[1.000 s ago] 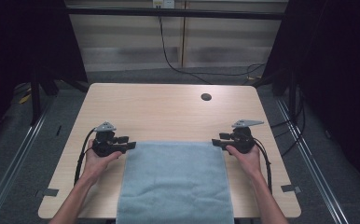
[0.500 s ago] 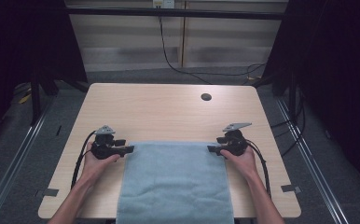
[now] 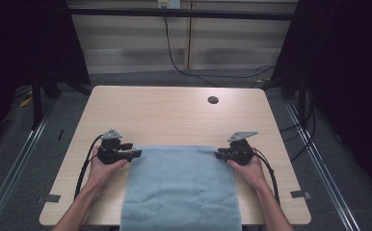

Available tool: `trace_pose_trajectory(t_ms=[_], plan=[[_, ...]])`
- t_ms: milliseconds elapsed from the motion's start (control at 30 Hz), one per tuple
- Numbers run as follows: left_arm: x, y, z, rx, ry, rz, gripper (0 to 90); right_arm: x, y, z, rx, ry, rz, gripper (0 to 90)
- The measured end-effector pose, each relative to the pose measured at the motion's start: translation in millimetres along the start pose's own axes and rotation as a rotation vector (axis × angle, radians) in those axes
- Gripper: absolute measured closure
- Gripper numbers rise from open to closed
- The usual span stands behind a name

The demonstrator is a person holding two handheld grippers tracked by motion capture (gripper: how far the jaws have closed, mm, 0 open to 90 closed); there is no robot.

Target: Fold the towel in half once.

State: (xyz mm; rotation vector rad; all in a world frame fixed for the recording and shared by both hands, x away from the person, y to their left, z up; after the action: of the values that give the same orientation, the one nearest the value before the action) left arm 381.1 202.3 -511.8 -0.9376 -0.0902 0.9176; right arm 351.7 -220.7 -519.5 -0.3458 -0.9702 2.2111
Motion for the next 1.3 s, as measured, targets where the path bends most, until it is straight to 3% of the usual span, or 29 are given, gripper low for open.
trace_pose_trajectory(t_ms=[67, 167, 267, 433, 467, 500, 600, 667, 733, 833, 933, 1133, 1300], plan=[[-2.3, 1.3, -6.1, 0.014, -0.019, -0.029, 41.8, -0.6, 0.1, 0.0, 0.000, -0.012, -0.011, 77.8], [-3.4, 1.7, -8.4, 0.014, -0.014, -0.035, 41.3, -0.3, 0.3, 0.1, -0.003, -0.015, -0.026, 78.6], [-6.6, 3.0, -11.7, 0.030, -0.025, -0.074, 40.7, -1.1, 0.7, 0.1, -0.006, -0.016, -0.028, 78.6], [-9.6, 3.6, -14.8, 0.033, -0.030, -0.106, 41.2, -0.5, 0.7, 0.0, -0.007, -0.017, -0.037, 78.6], [-10.6, 3.2, -15.3, 0.036, -0.044, -0.133, 43.3, -0.3, 0.8, -0.1, -0.009, -0.018, -0.041, 78.7], [-12.7, 3.3, -16.3, 0.037, -0.035, -0.121, 46.8, -0.2, 0.9, -0.4, -0.013, -0.022, -0.044, 78.7], [-17.4, 3.7, -16.0, 0.054, -0.036, -0.167, 60.5, 0.3, 0.7, -1.9, -0.023, -0.028, -0.058, 78.6], [-21.6, 5.2, -15.7, 0.070, -0.008, -0.162, 76.0, 0.5, 0.4, -2.8, -0.028, -0.034, -0.061, 78.6], [-21.7, 5.6, -16.2, 0.064, 0.010, -0.126, 83.2, 0.0, 0.3, -2.9, -0.030, -0.039, -0.072, 79.1], [-16.1, 6.2, -14.6, 0.056, 0.047, -0.073, 84.2, -1.3, 0.7, -2.3, -0.029, -0.042, -0.078, 79.3], [-13.8, 6.2, -10.2, 0.045, 0.074, -0.051, 84.6, -2.3, 0.8, -0.8, -0.030, -0.049, -0.089, 79.6], [-17.1, -0.4, 5.2, -0.010, 0.105, -0.040, 84.7, -3.6, -8.4, 14.1, -0.116, -0.070, -0.117, 79.9], [-20.1, -10.1, 10.1, -0.059, 0.122, -0.021, 84.7, -6.8, -20.6, 30.4, -0.184, -0.081, -0.111, 80.0]])
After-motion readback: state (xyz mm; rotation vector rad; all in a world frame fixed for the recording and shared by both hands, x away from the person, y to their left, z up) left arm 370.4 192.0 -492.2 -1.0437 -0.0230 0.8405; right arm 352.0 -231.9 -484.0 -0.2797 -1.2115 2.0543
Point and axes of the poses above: each handheld gripper's, and its own axes: z roughly backward along the jaws, y roughly out of its underside, x roughly to its left, the point moved 2 cm from there along -z, roughly forward along the jaws, and after that the axes turned 7 degrees about z, right-handed, at the moved point
